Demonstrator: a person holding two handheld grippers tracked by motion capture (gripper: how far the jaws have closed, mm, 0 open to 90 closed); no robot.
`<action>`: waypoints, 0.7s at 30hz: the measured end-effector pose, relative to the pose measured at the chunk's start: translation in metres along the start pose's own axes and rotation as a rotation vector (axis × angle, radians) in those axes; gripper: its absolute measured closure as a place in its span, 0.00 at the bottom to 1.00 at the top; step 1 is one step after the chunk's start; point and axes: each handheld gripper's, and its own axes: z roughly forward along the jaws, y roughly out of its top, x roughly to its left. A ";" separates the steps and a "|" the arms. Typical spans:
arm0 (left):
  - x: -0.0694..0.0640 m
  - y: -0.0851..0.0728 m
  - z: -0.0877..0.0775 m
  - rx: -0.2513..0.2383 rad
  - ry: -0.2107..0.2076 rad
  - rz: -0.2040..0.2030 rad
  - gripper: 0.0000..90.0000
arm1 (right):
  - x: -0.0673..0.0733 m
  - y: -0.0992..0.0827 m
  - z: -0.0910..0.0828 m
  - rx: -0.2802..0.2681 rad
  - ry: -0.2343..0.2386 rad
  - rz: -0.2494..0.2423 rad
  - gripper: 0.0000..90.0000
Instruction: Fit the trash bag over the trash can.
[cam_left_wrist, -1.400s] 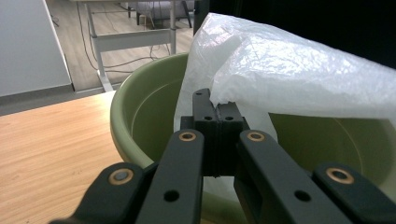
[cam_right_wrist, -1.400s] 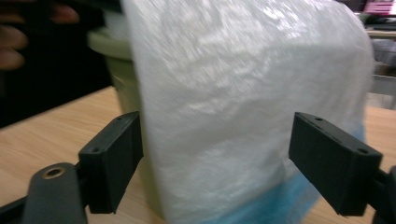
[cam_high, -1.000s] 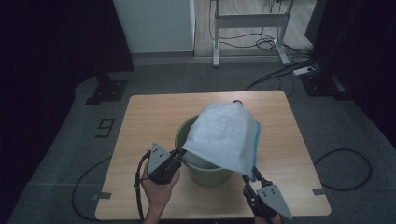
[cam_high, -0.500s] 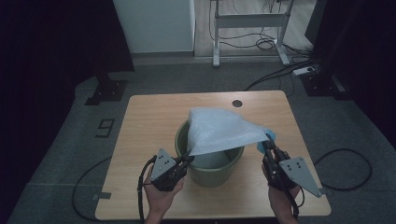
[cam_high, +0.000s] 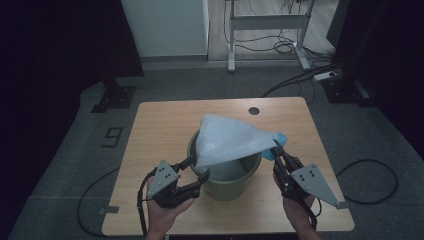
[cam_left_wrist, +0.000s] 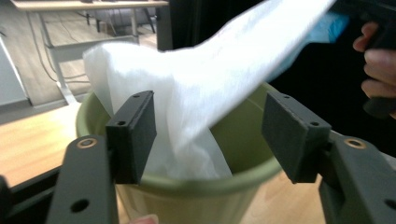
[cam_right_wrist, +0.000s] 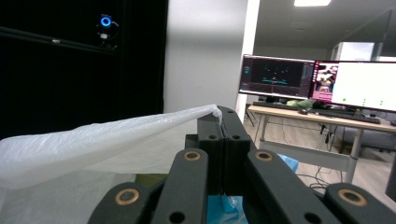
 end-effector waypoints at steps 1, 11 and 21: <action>0.000 0.002 0.001 -0.002 0.008 0.007 0.37 | 0.002 0.000 0.001 0.002 0.009 -0.007 0.98; 0.004 0.012 0.018 0.012 0.014 0.019 0.32 | 0.013 0.005 0.008 0.008 0.078 0.029 0.98; -0.007 0.010 0.028 0.008 -0.001 0.057 0.27 | 0.022 0.015 0.019 0.032 0.112 0.070 0.98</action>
